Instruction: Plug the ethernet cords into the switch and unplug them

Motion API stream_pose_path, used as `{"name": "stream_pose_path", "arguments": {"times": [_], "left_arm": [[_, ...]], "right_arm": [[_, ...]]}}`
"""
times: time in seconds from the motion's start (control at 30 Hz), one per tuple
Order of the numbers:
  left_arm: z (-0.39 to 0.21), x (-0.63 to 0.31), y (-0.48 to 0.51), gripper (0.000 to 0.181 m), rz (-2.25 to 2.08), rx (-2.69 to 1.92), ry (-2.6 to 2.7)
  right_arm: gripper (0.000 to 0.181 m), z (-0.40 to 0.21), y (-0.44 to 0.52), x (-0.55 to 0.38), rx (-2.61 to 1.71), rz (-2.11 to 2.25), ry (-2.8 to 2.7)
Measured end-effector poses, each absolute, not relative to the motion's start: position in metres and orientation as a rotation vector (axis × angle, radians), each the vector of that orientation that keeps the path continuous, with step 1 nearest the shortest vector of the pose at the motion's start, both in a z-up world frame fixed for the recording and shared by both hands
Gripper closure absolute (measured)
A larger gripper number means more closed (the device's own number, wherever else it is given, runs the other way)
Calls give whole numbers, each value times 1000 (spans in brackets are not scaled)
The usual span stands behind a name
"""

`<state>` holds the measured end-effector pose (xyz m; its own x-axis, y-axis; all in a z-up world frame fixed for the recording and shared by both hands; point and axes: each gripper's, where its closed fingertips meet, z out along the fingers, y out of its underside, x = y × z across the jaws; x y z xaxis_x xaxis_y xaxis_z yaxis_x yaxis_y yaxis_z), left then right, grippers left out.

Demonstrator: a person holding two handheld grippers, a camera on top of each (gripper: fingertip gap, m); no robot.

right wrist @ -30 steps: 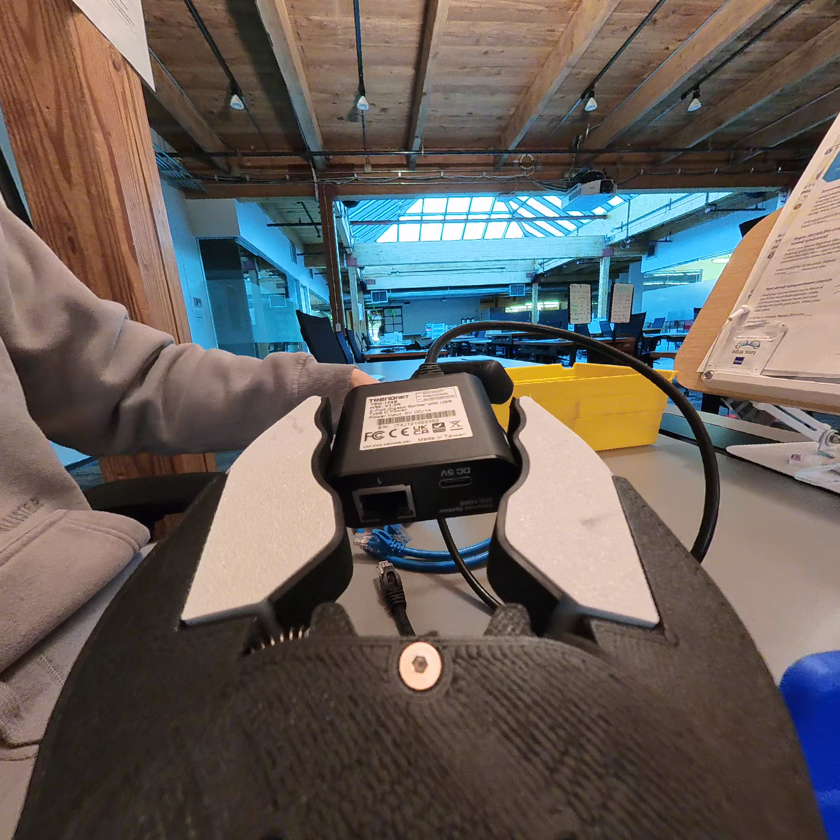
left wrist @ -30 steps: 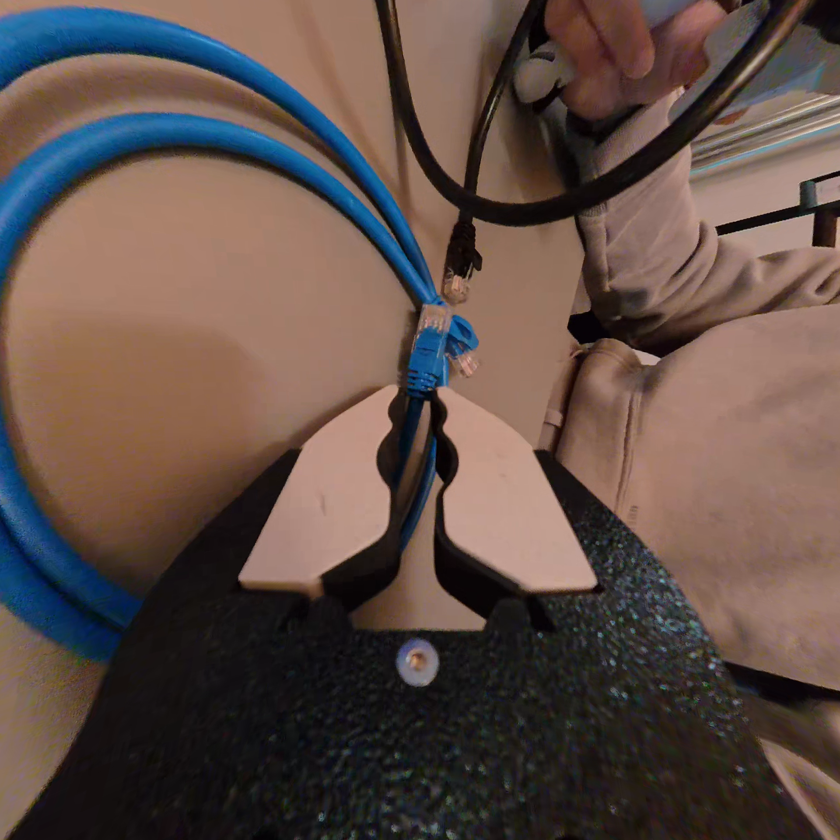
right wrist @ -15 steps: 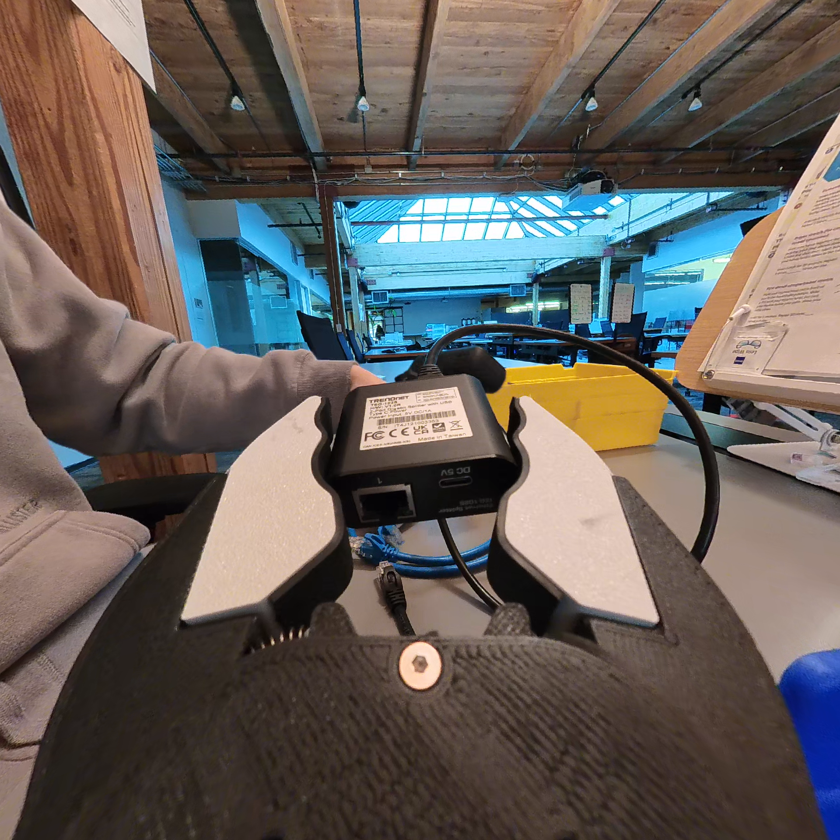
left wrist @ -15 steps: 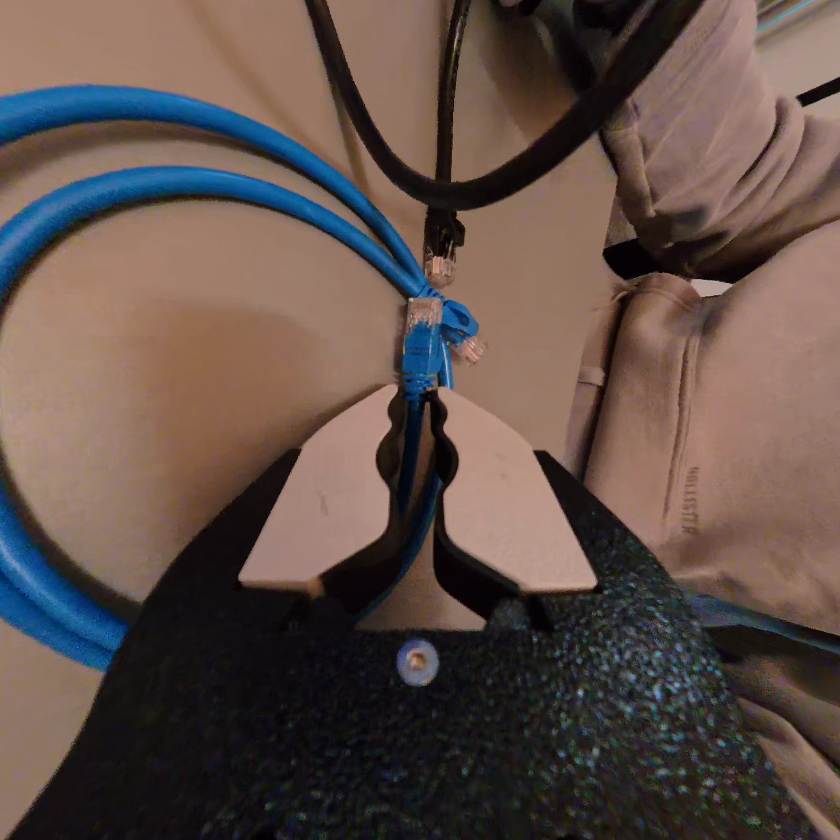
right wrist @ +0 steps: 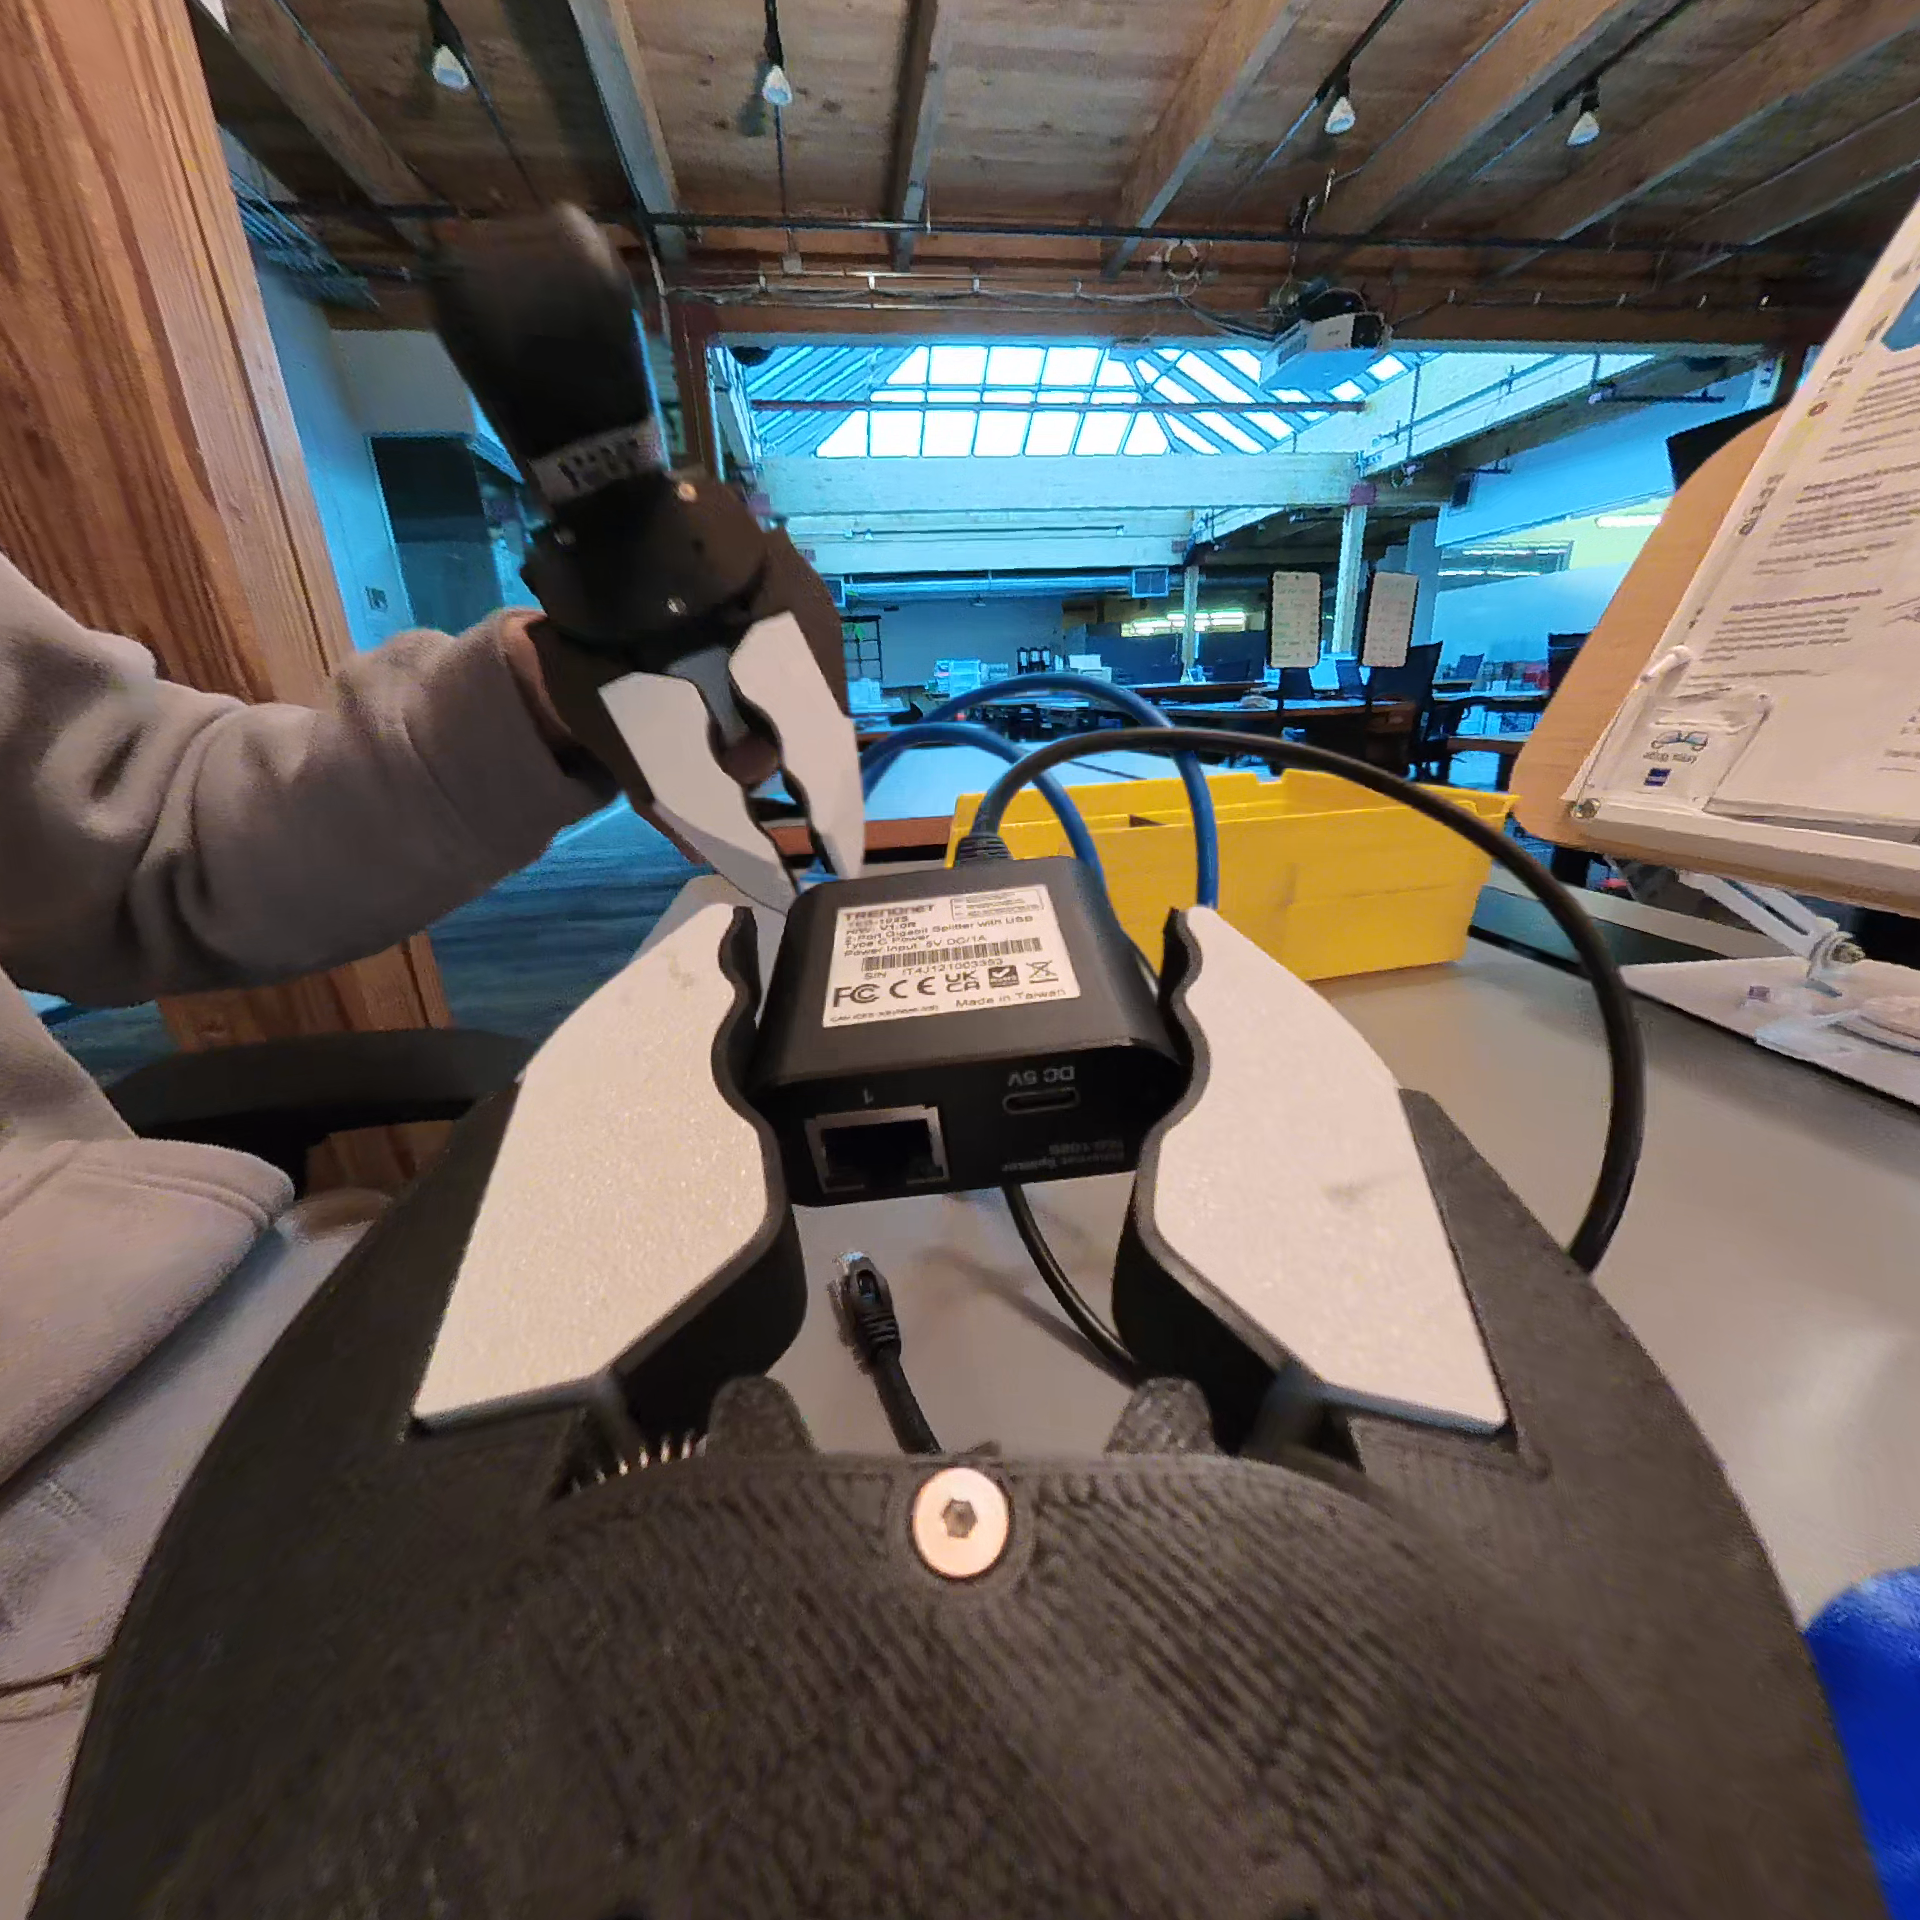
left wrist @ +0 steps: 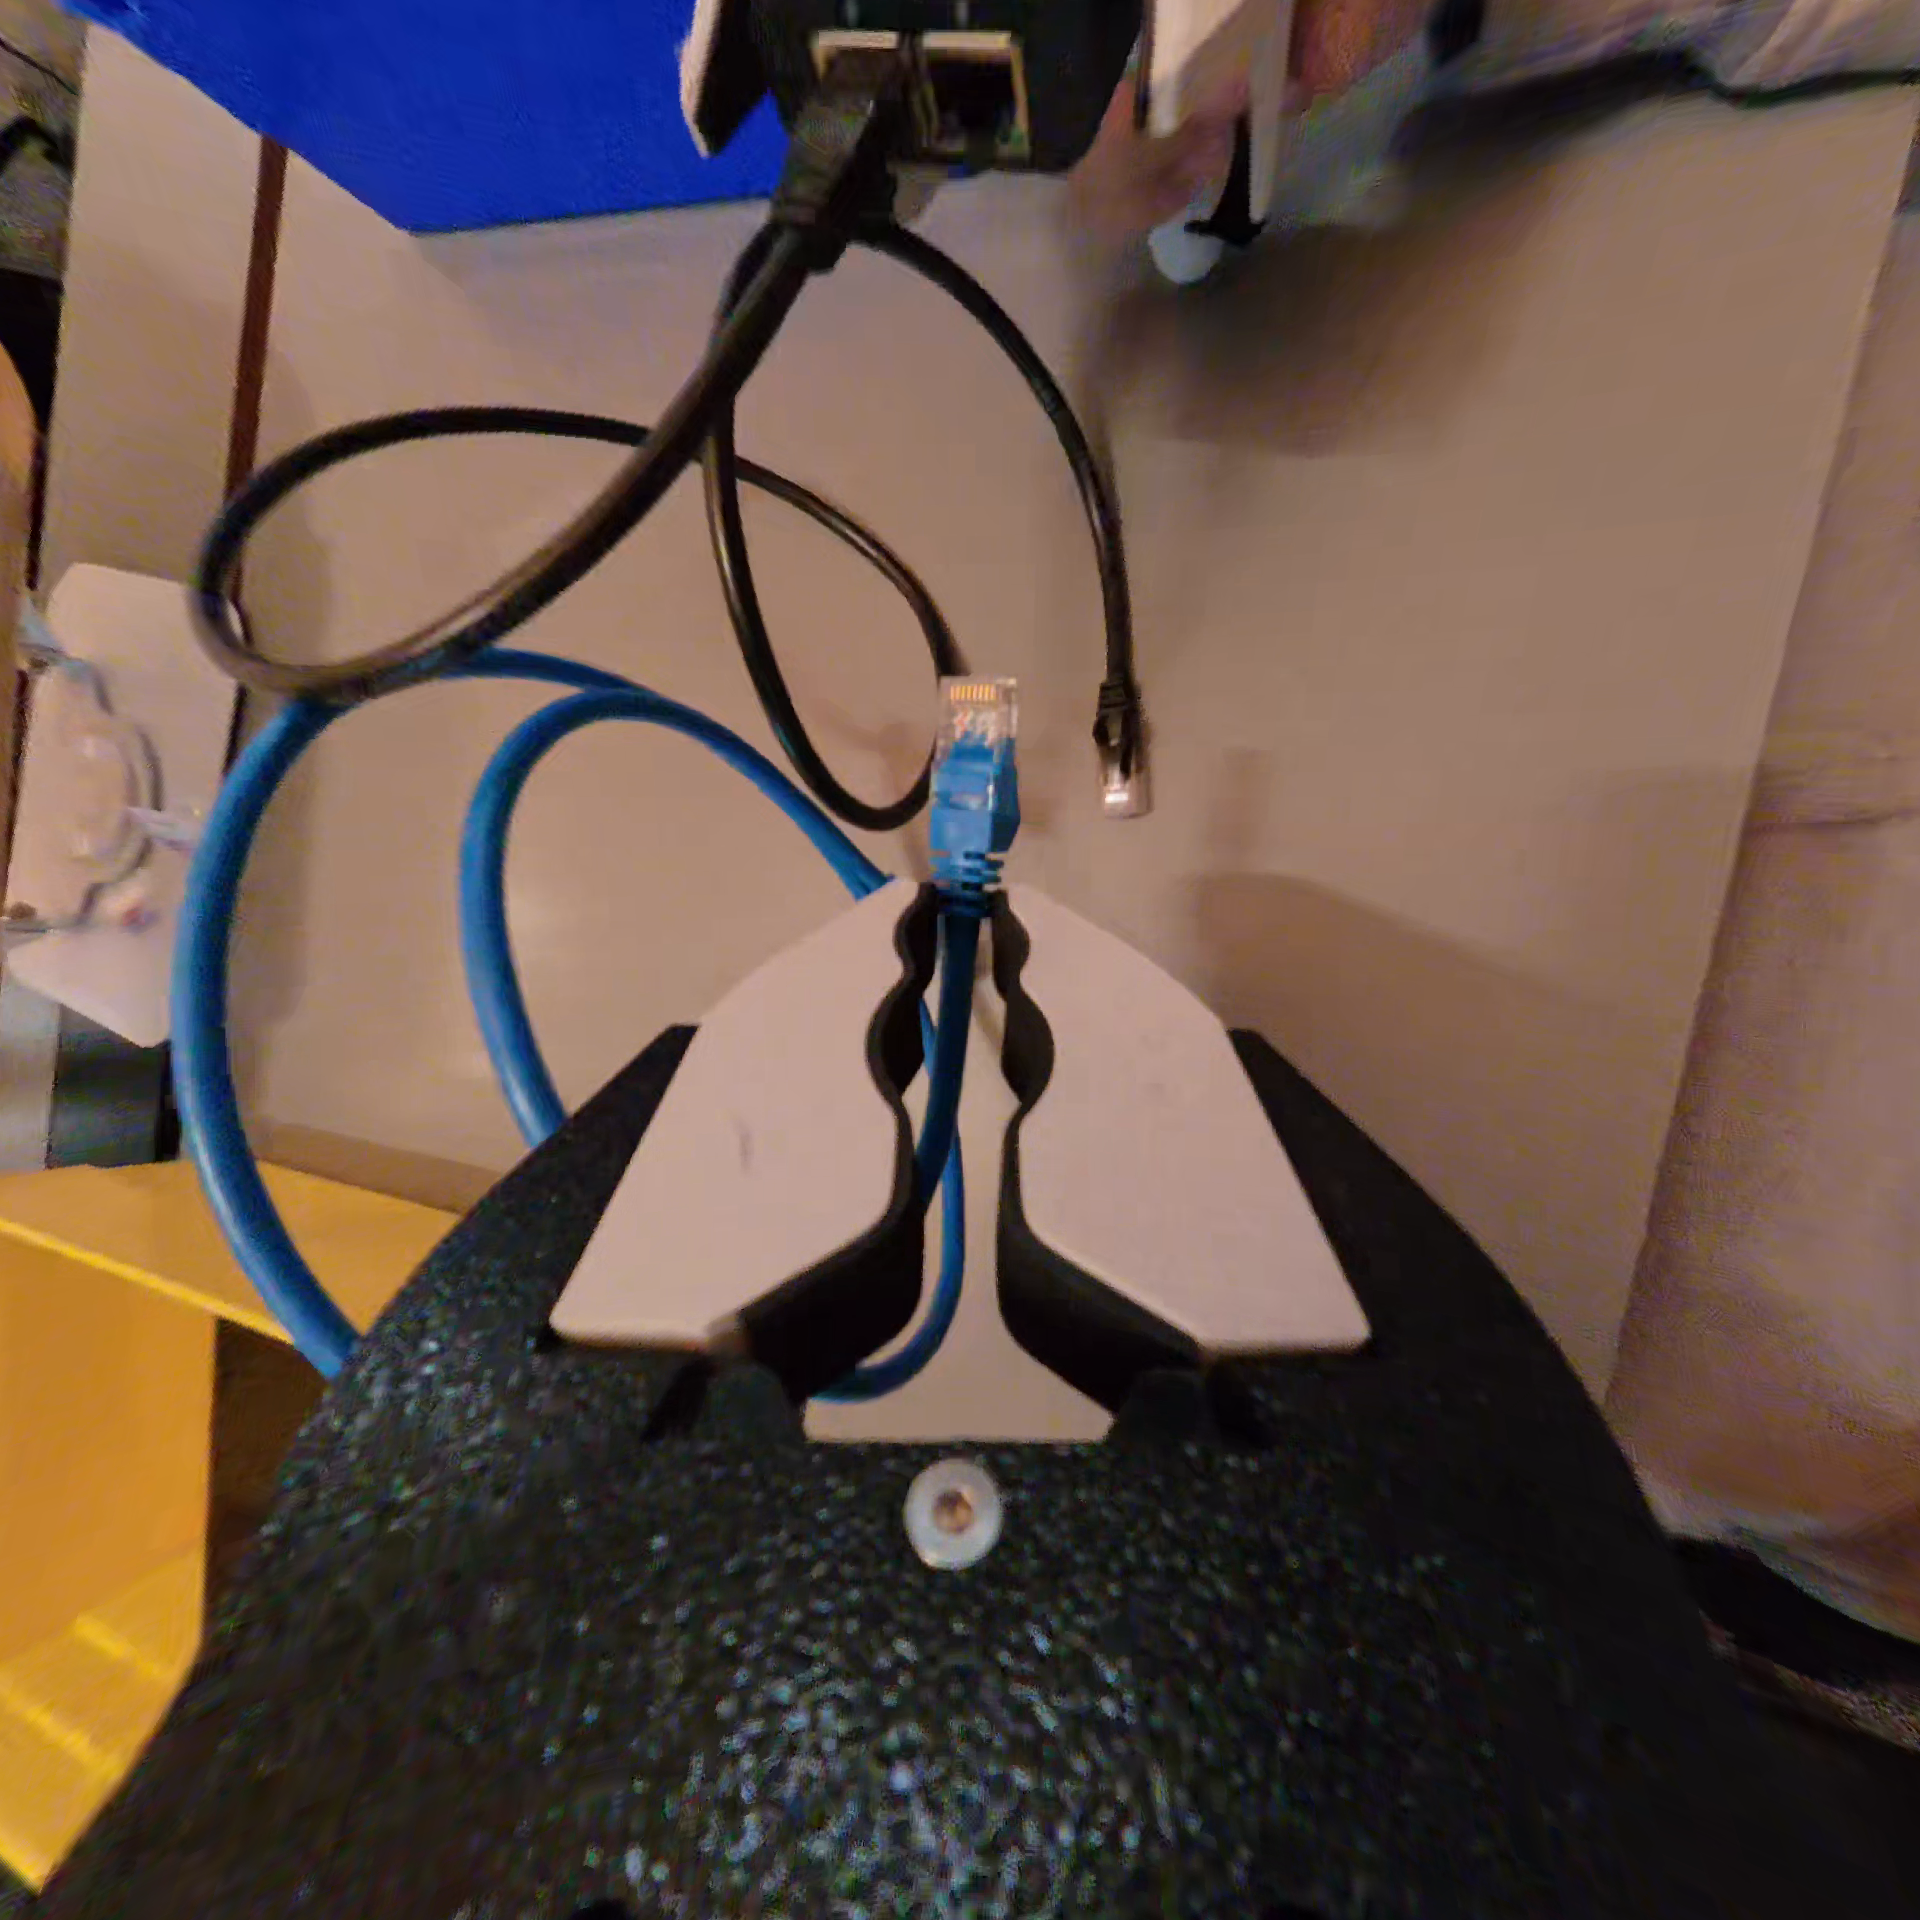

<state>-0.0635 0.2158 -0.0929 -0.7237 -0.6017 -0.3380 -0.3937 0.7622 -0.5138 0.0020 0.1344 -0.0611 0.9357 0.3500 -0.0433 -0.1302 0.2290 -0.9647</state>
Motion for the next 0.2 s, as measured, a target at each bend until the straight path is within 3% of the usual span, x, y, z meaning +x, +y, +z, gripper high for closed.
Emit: {"name": "stream_pose_path", "arguments": {"times": [0.03, 0.2], "left_arm": [[-87, -65, 210, 172, -561, -726, 2474], [-78, -56, 190, 172, -451, -655, 2486]], "right_arm": [[107, -60, 135, 1, -1302, 331, -204], [107, -74, 144, -6, -1412, 279, -248]]}}
